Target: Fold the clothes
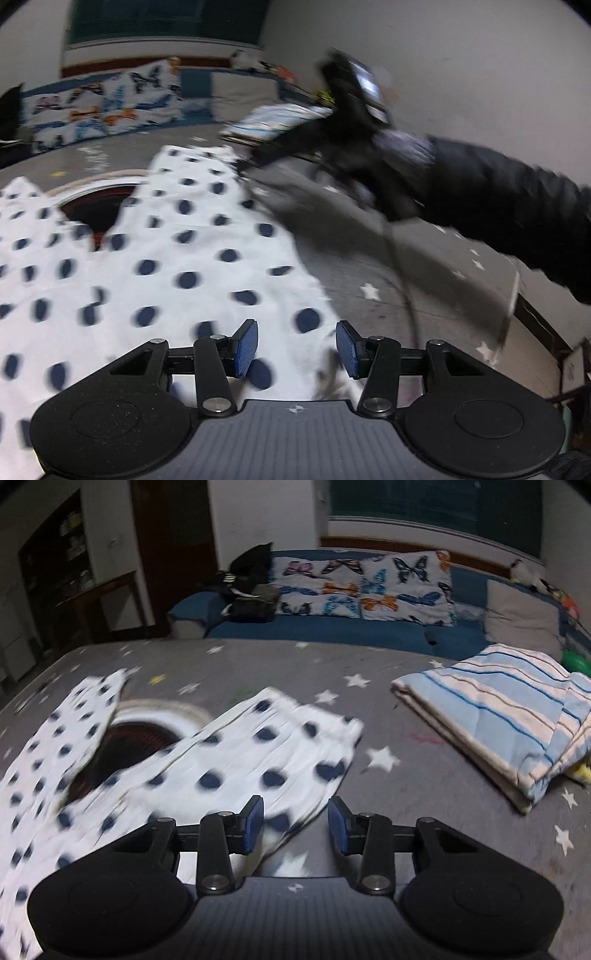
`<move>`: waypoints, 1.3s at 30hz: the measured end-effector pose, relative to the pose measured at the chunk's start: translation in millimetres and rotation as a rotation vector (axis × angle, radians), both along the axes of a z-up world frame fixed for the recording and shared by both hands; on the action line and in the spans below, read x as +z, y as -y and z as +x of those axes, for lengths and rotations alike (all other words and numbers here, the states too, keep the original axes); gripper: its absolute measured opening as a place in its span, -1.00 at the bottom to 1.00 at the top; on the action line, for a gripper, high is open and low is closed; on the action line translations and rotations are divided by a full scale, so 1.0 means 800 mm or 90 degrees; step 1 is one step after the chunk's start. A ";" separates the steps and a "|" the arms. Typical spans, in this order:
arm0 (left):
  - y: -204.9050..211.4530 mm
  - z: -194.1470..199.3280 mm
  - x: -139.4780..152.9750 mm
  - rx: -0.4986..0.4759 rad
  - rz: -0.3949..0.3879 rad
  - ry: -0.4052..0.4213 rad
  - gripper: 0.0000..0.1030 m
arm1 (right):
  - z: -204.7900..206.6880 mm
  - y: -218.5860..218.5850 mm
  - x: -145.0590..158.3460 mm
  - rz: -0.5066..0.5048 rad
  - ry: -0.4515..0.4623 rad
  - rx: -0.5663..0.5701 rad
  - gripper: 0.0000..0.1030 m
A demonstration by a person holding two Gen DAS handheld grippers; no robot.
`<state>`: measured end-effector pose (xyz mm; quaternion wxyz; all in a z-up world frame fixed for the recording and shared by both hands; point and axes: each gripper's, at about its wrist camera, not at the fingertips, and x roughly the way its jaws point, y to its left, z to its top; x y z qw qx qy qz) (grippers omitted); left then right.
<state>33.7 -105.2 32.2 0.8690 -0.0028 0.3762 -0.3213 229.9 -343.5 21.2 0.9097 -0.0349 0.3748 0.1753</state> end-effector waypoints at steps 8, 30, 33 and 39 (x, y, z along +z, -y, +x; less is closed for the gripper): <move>0.015 0.009 -0.015 -0.026 -0.013 -0.035 -0.05 | 0.069 0.002 -0.017 -0.008 -0.006 -0.028 -0.27; 0.003 -0.011 -0.012 -0.034 -0.020 -0.030 -0.05 | 0.083 0.021 -0.023 -0.029 0.011 -0.081 -0.72; 0.000 -0.018 -0.010 -0.029 -0.012 -0.022 -0.02 | 0.072 0.024 -0.016 -0.020 0.009 -0.074 -0.59; 0.000 -0.044 -0.010 -0.014 0.013 -0.018 0.04 | 0.051 0.022 -0.009 -0.016 0.003 -0.051 -0.42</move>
